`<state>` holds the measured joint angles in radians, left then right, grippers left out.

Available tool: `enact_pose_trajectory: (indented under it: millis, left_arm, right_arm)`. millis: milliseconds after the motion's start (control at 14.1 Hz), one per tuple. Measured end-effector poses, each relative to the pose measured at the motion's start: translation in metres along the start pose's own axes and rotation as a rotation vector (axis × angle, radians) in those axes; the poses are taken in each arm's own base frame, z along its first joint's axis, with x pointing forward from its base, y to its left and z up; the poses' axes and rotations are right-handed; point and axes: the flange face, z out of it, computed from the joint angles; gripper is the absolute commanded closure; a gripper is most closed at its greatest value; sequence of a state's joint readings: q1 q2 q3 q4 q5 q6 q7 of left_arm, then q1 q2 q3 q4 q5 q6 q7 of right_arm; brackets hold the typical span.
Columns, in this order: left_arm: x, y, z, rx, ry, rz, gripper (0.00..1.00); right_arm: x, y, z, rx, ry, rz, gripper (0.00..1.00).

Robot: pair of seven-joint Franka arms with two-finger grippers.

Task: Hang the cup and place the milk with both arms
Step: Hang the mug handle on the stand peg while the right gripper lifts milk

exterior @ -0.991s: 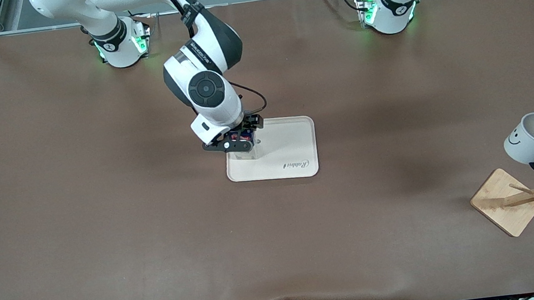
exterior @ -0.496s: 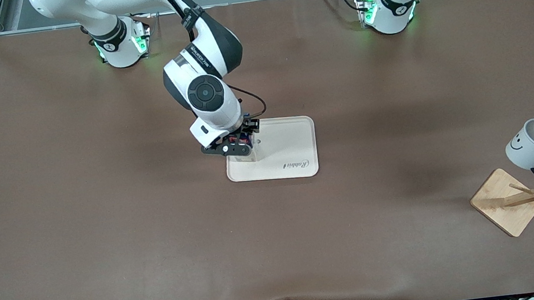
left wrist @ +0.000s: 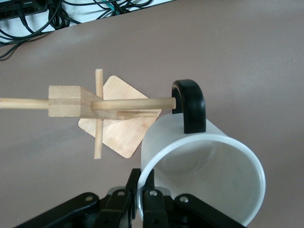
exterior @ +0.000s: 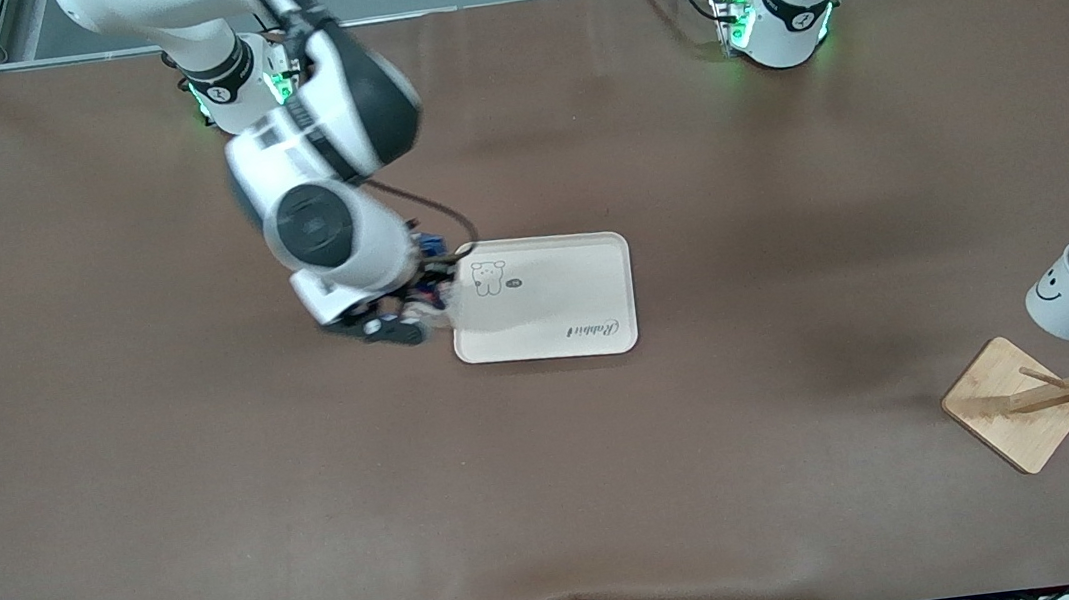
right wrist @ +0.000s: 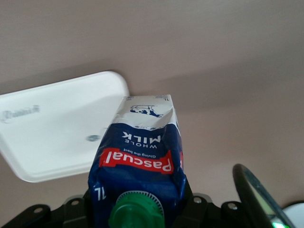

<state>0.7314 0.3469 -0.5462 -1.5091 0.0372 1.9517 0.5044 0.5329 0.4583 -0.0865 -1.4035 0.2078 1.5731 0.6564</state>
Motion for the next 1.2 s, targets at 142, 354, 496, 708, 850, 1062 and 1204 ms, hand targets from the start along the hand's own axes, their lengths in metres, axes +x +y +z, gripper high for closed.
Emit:
enact_pose_trajectory:
  millis: [142, 354, 496, 708, 850, 1062, 1204]
  left_arm:
    - [-0.002, -0.008, 0.002, -0.004, 0.002, -0.01, 1.0]
    - [-0.005, -0.019, 0.007, -0.012, 0.002, -0.025, 1.0]
    - [-0.007, -0.023, 0.008, -0.014, 0.003, -0.031, 1.0]
    - [-0.011, -0.036, 0.009, -0.016, 0.011, -0.03, 1.0]
    - [-0.013, -0.045, 0.013, -0.023, 0.012, -0.031, 0.49]
    - [-0.007, -0.046, 0.008, -0.022, 0.031, -0.028, 0.0]
    - [-0.003, -0.044, 0.002, -0.018, 0.043, -0.021, 0.0]
  right_arm:
    - [0.04, 0.074, -0.011, 0.015, -0.048, -0.05, 1.0]
    - [0.088, 0.198, 0.001, 0.009, -0.075, -0.073, 1.0]
    - [0.106, 0.259, 0.02, -0.025, -0.055, -0.09, 1.0]
    - [0.126, 0.323, 0.05, -0.002, -0.037, -0.115, 1.0]
    - [0.129, 0.349, 0.065, 0.008, -0.048, -0.096, 1.0]
    - [0.126, 0.359, 0.086, 0.009, -0.043, -0.092, 1.0]
    - [0.123, 0.359, 0.087, 0.007, -0.033, -0.095, 0.9]
